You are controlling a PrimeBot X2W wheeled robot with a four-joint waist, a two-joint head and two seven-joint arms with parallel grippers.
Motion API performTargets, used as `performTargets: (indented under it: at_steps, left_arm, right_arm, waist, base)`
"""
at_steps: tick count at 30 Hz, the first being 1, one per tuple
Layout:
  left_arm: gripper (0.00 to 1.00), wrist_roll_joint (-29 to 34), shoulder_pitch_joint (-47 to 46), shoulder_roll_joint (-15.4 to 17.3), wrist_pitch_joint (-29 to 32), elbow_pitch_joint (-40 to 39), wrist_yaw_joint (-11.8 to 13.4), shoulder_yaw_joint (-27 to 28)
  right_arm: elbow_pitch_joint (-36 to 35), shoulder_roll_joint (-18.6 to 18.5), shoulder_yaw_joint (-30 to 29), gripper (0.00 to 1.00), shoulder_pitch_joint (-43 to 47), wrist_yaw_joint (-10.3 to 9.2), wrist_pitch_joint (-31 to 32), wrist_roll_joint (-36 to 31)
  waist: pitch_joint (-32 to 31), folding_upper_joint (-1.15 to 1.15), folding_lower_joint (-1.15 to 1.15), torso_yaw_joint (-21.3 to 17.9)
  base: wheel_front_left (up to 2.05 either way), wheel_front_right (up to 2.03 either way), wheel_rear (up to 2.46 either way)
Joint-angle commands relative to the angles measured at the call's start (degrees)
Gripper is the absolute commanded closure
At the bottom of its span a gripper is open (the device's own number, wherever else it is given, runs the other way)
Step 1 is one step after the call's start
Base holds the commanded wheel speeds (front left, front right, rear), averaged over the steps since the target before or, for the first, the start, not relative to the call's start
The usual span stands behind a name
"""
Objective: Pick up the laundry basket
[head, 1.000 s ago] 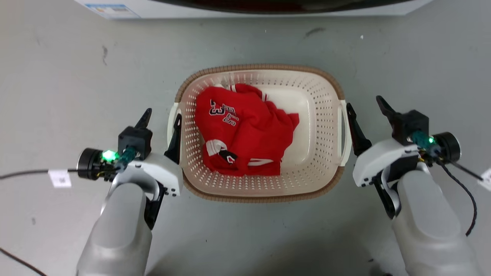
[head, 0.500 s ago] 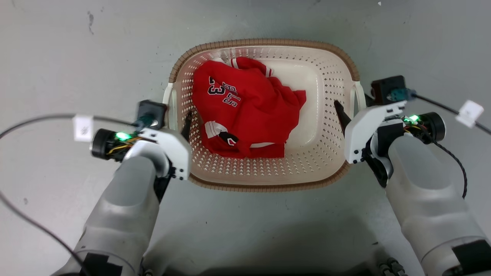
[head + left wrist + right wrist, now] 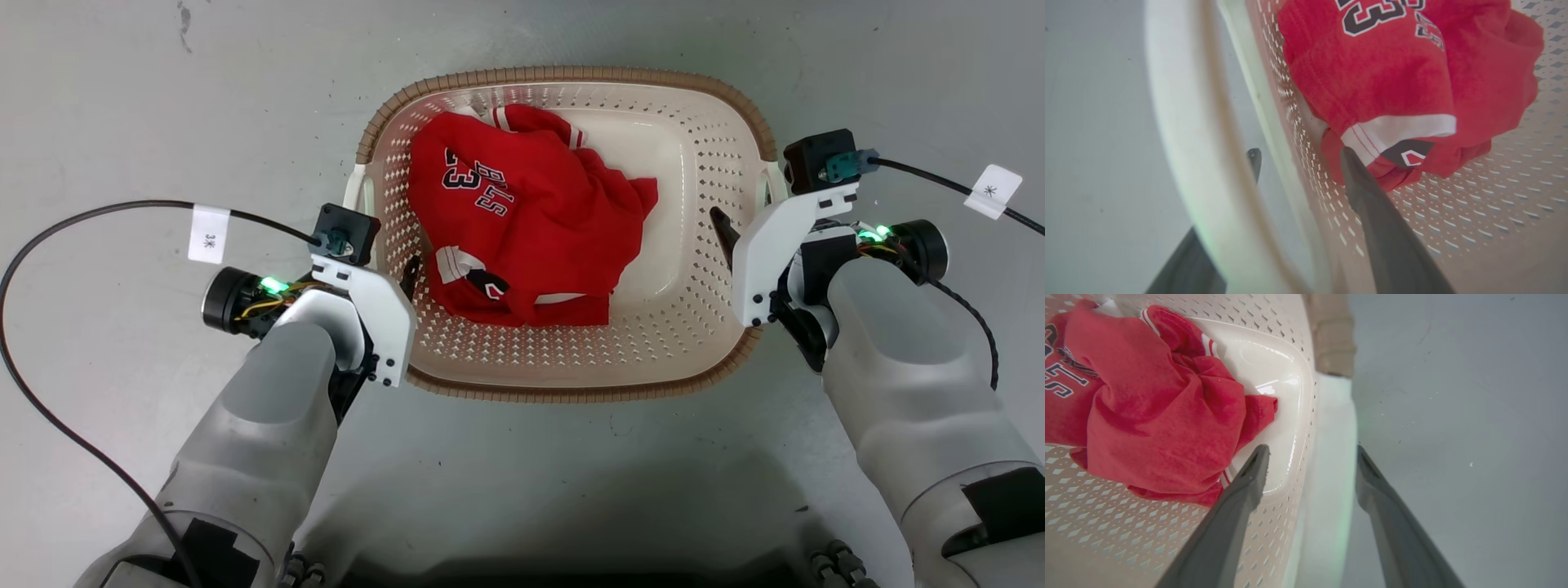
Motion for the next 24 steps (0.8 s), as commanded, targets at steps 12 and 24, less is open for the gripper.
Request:
performTargets:
  at_steps: [12, 24]
  left_arm:
    - [1.00, -8.76, -1.21, 1.17, 0.83, -1.19, -0.04, -7.51]
    - [1.00, -14.86, -0.69, 1.74, 0.51, -0.45, -0.05, -12.24]
  right_arm:
    - [2.66, -0.01, 1.01, 0.00, -1.45, -0.04, -0.36, 1.84]
    - [3.86, -0.03, 1.99, 1.00, -0.92, 0.05, -0.94, 1.87]
  waist:
    - [0.42, 0.00, -0.01, 0.64]
    - [-0.96, 0.00, -0.01, 0.53]
  base:
    - [0.00, 0.00, 0.00]
    - [0.00, 0.00, 0.00]
